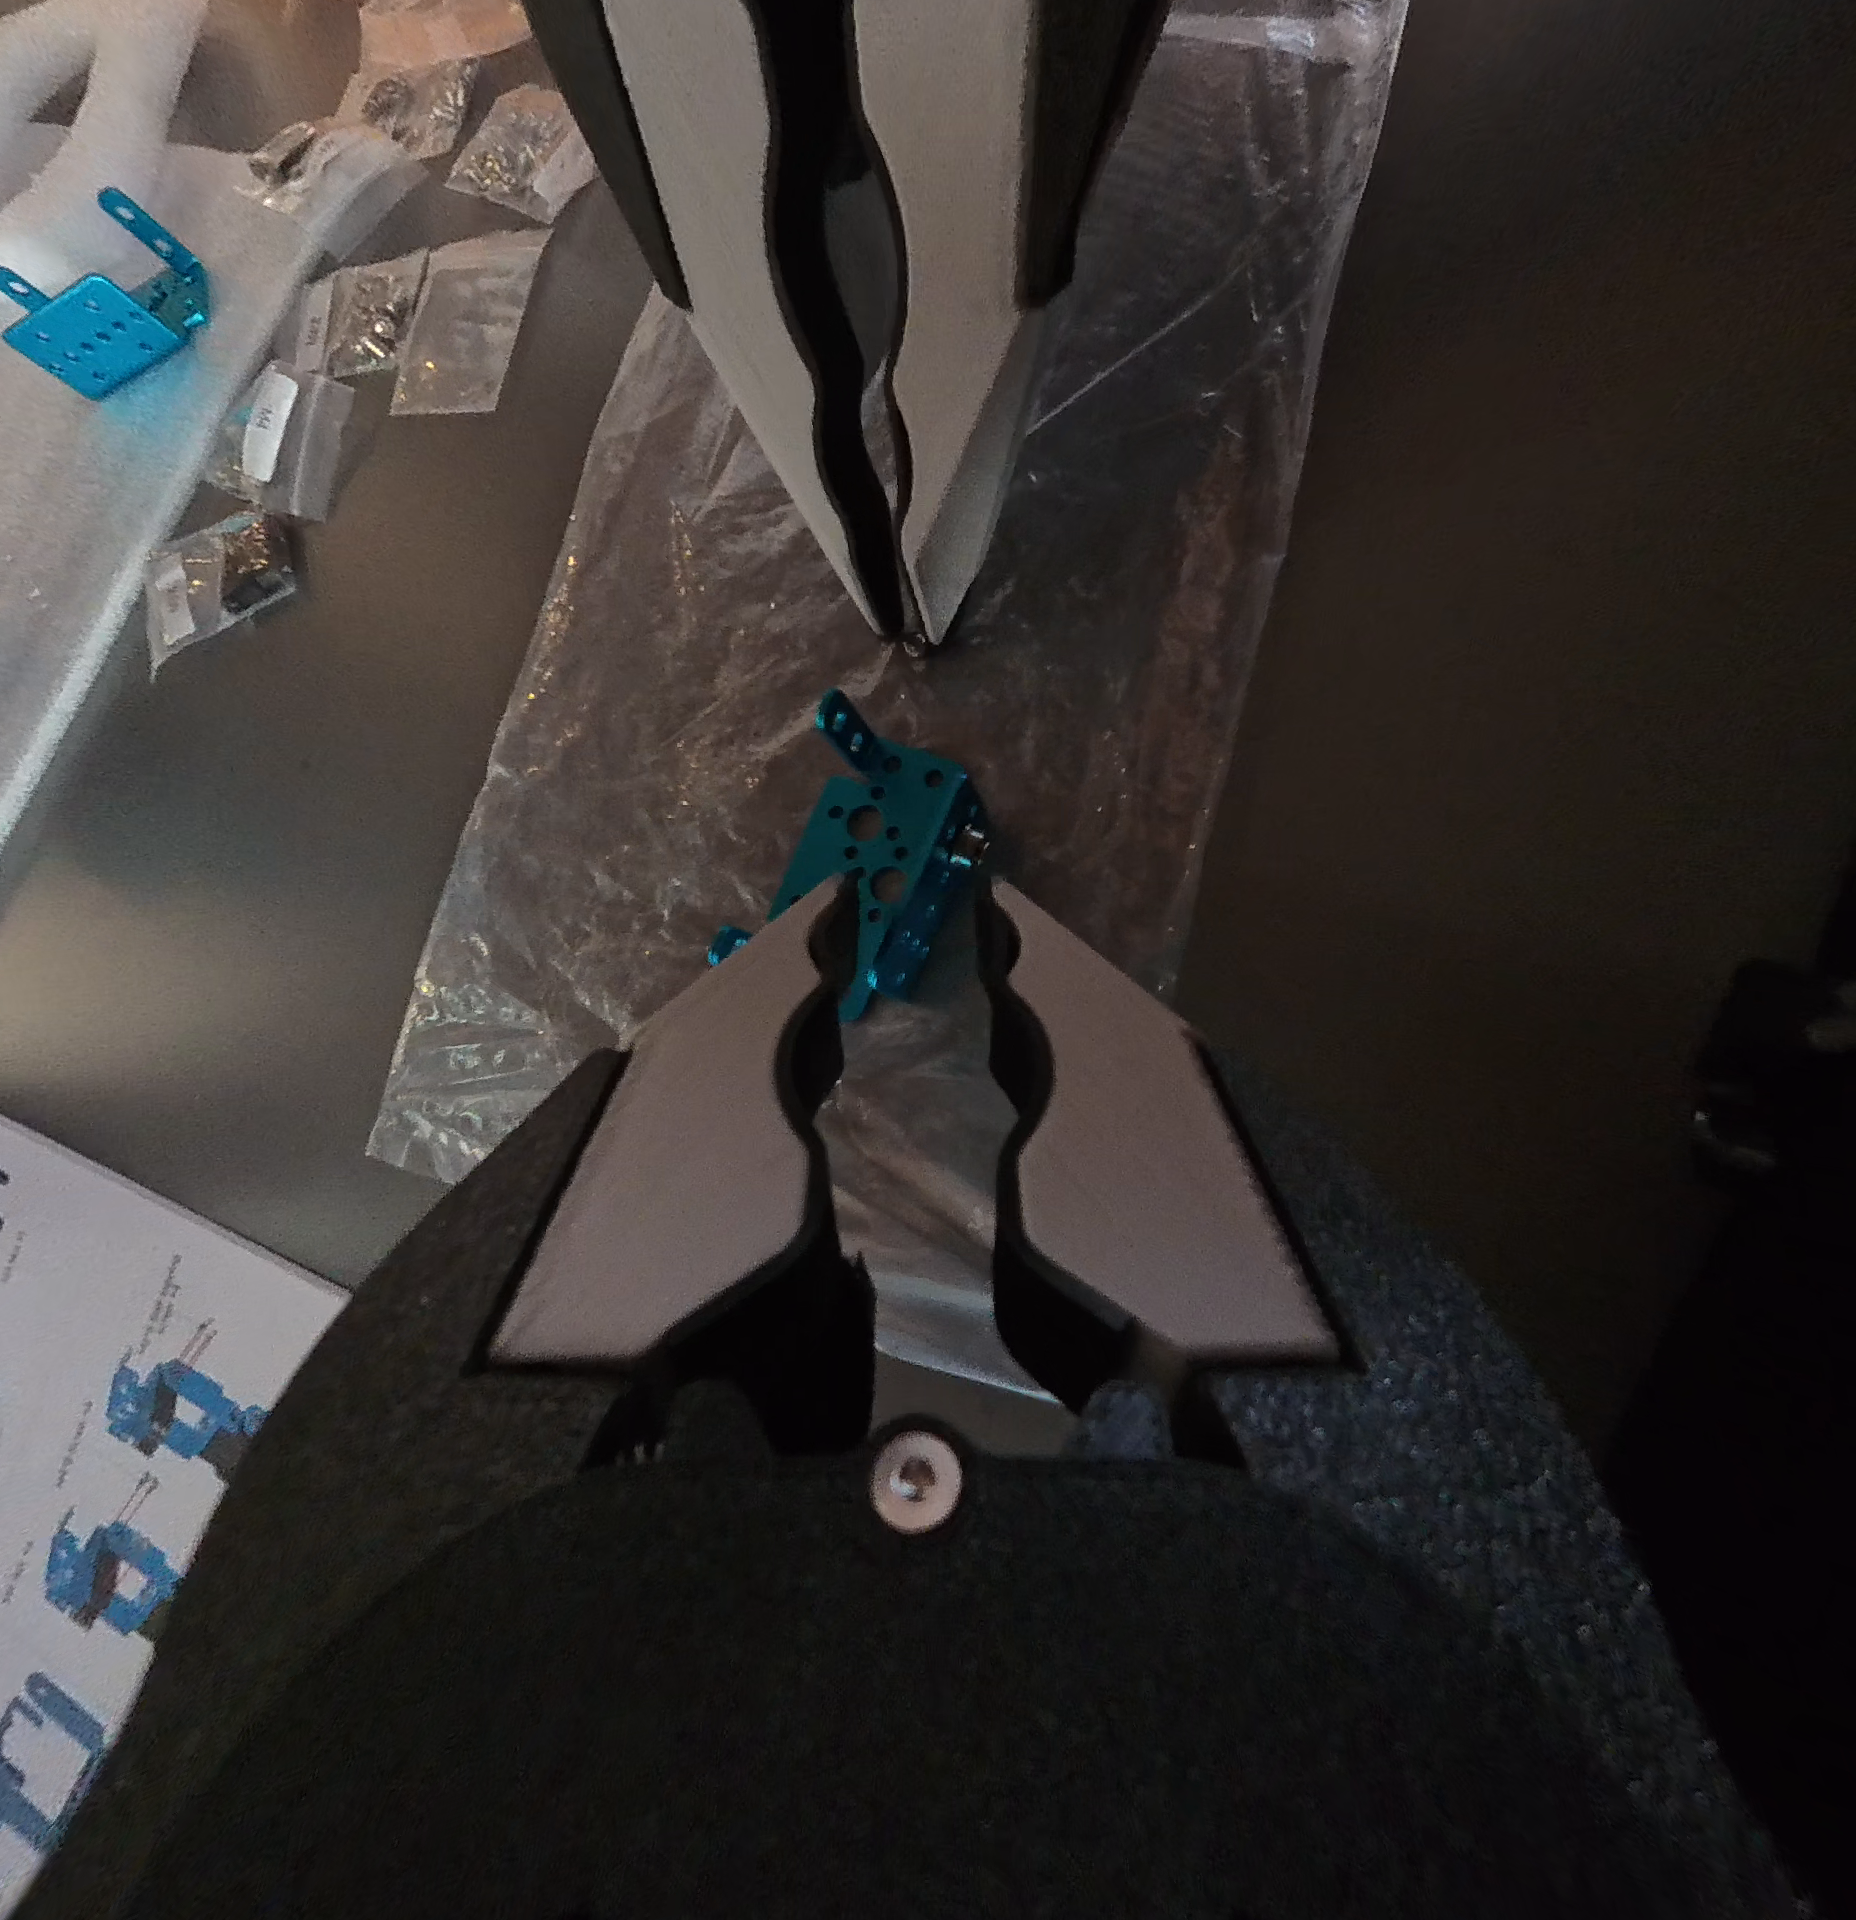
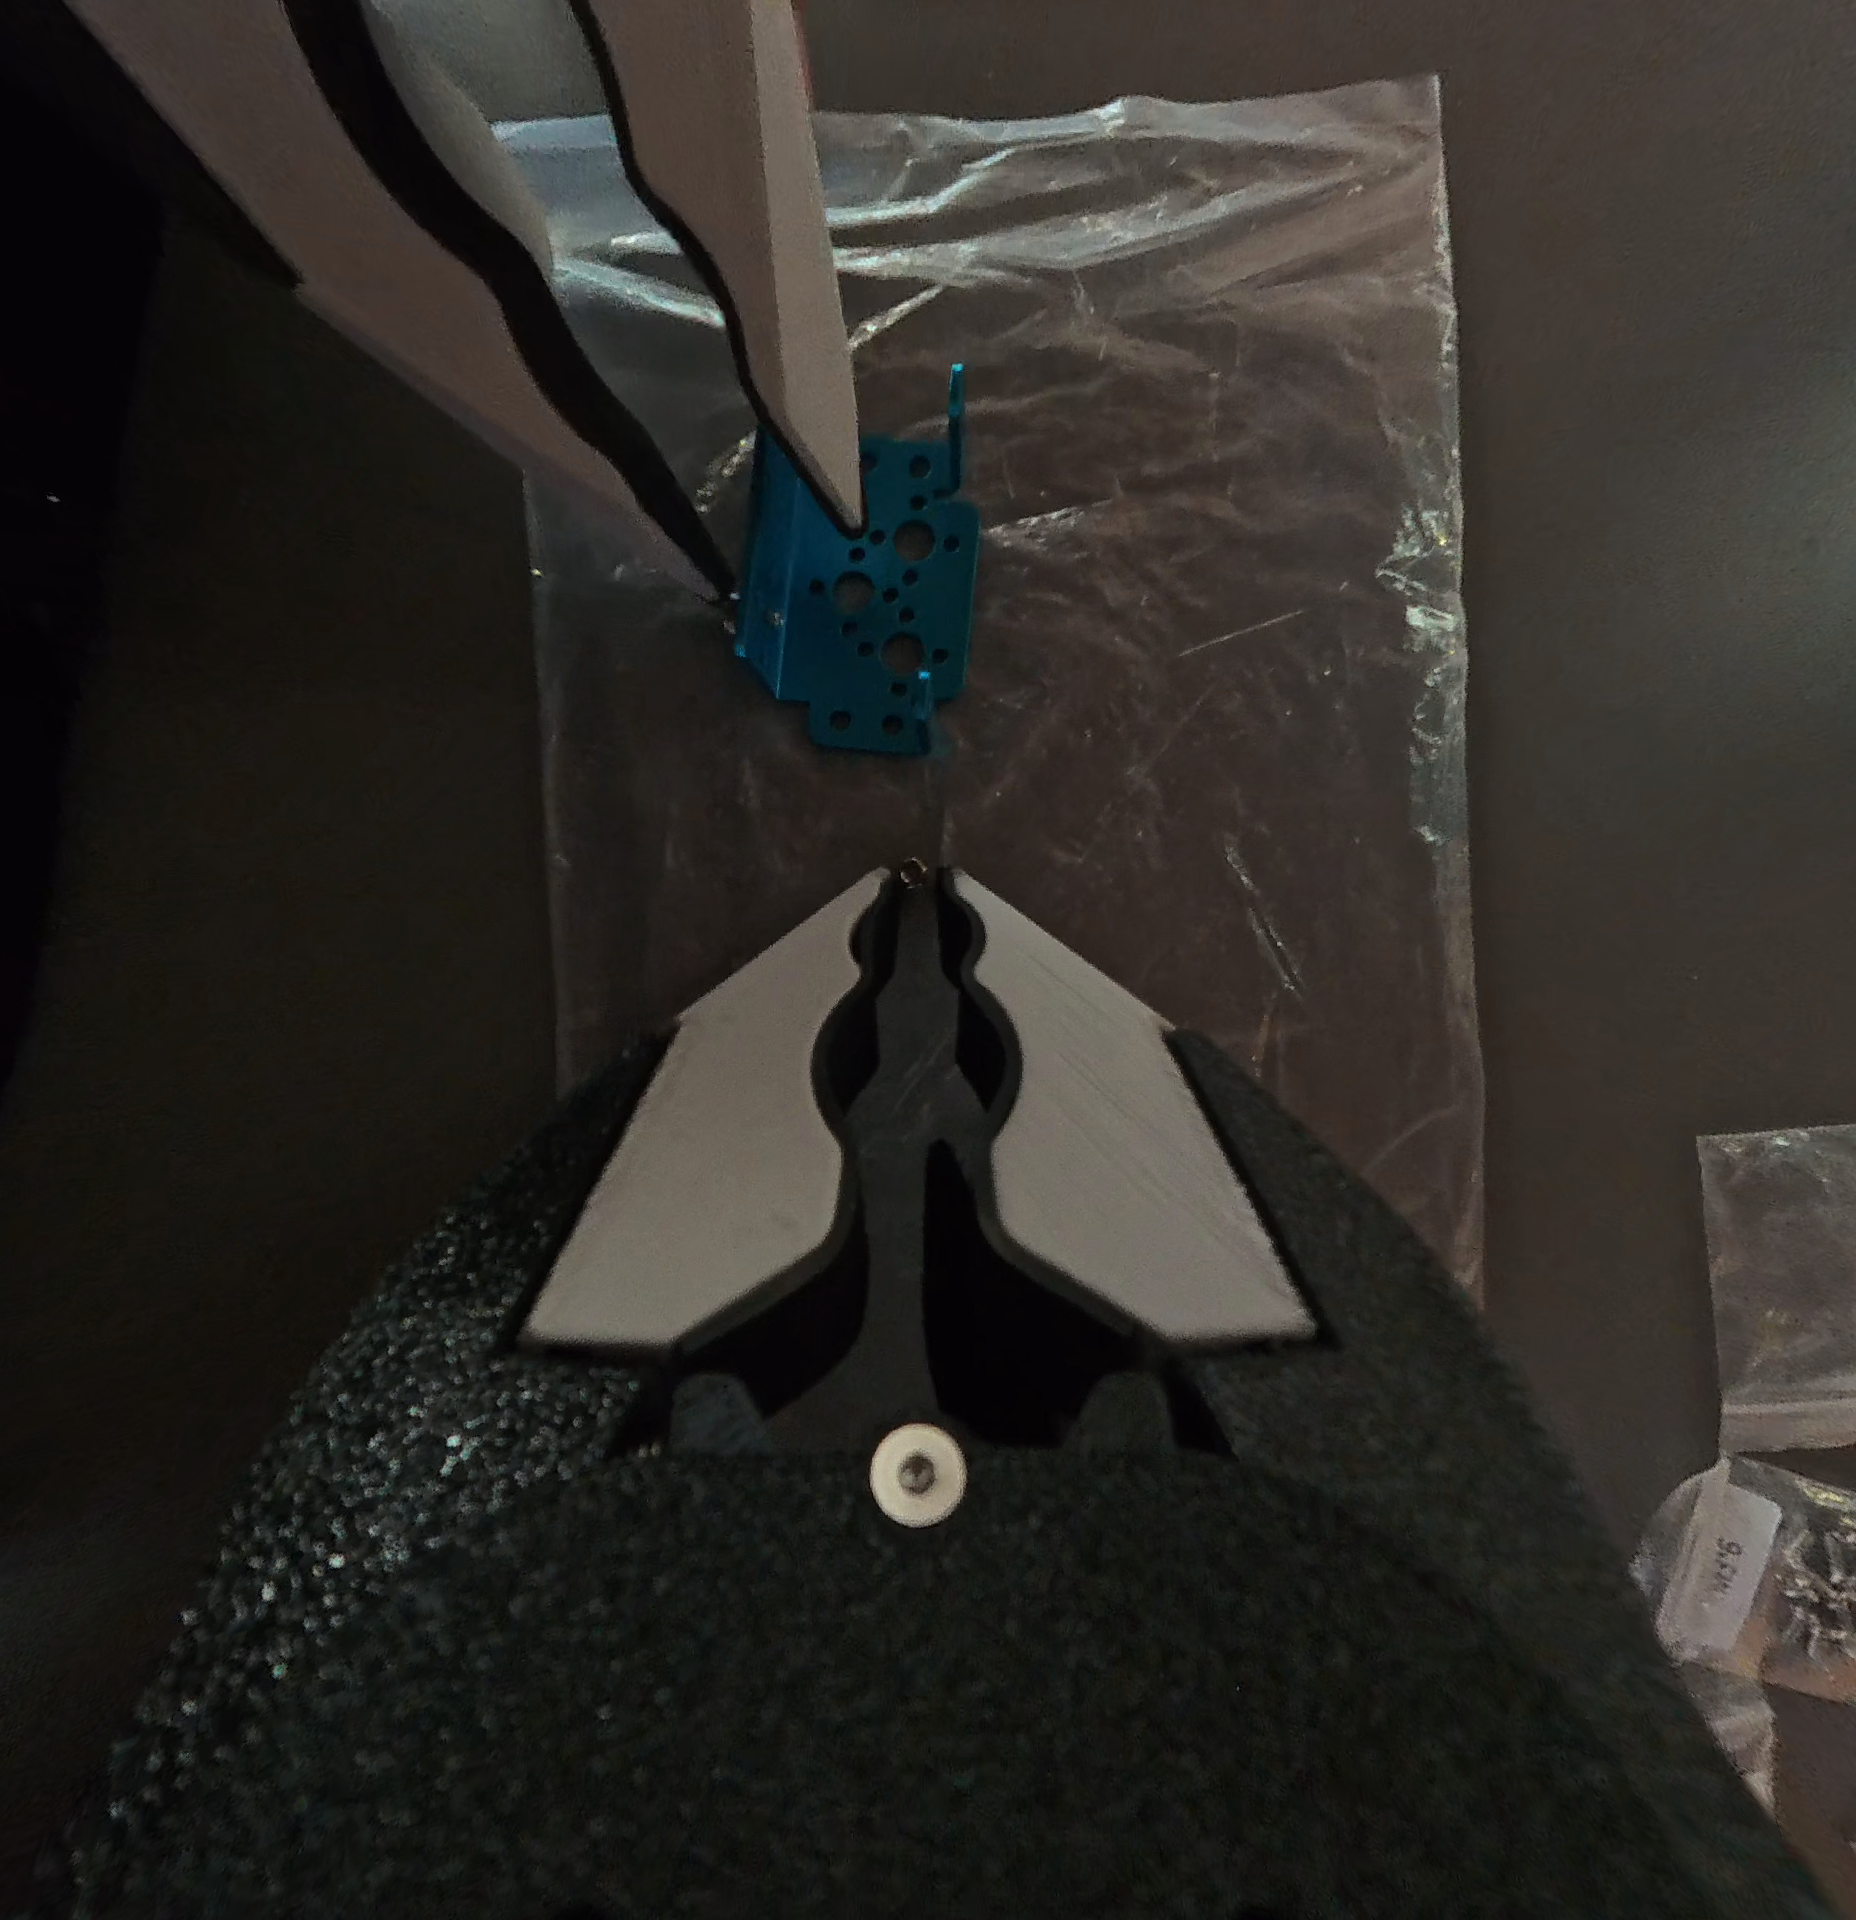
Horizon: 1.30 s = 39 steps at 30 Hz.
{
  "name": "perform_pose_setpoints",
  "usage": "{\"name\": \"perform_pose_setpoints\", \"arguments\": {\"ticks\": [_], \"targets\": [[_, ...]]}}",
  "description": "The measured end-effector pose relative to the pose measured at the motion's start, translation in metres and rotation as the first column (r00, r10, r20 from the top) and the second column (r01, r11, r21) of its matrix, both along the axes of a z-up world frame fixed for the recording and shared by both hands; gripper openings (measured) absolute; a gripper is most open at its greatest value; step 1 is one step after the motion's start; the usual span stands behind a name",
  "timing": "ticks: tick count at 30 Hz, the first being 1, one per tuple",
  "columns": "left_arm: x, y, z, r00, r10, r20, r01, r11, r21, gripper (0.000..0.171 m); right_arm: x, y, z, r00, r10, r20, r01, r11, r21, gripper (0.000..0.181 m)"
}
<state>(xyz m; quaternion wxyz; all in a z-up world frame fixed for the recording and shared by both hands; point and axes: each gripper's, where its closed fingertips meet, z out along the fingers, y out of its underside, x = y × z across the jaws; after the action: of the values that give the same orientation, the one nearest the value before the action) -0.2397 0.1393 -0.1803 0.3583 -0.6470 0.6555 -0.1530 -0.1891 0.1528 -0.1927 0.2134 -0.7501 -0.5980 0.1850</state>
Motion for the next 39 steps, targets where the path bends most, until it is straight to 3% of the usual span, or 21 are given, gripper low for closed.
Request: {"name": "perform_pose_setpoints", "arguments": {"ticks": [13,31,39], "targets": [[0.0,0.001,-0.006,0.999,0.006,-0.036,-0.004,0.997,0.071,0.025,-0.004,-0.001,0.0,0.998,0.038,0.052,-0.038,0.999,-0.008,0.006],[0.006,-0.001,-0.004,0.998,-0.031,-0.048,0.038,0.988,0.151,0.002,-0.004,-0.001,0.013,0.993,-0.031,-0.118,0.029,0.999,-0.019,0.0],[0.003,-0.012,-0.003,0.995,-0.101,-0.027,0.103,0.99,0.093,0.002,-0.041,-0.02,0.031,0.952,0.04,-0.304,-0.058,0.997,-0.052,0.0]]}}
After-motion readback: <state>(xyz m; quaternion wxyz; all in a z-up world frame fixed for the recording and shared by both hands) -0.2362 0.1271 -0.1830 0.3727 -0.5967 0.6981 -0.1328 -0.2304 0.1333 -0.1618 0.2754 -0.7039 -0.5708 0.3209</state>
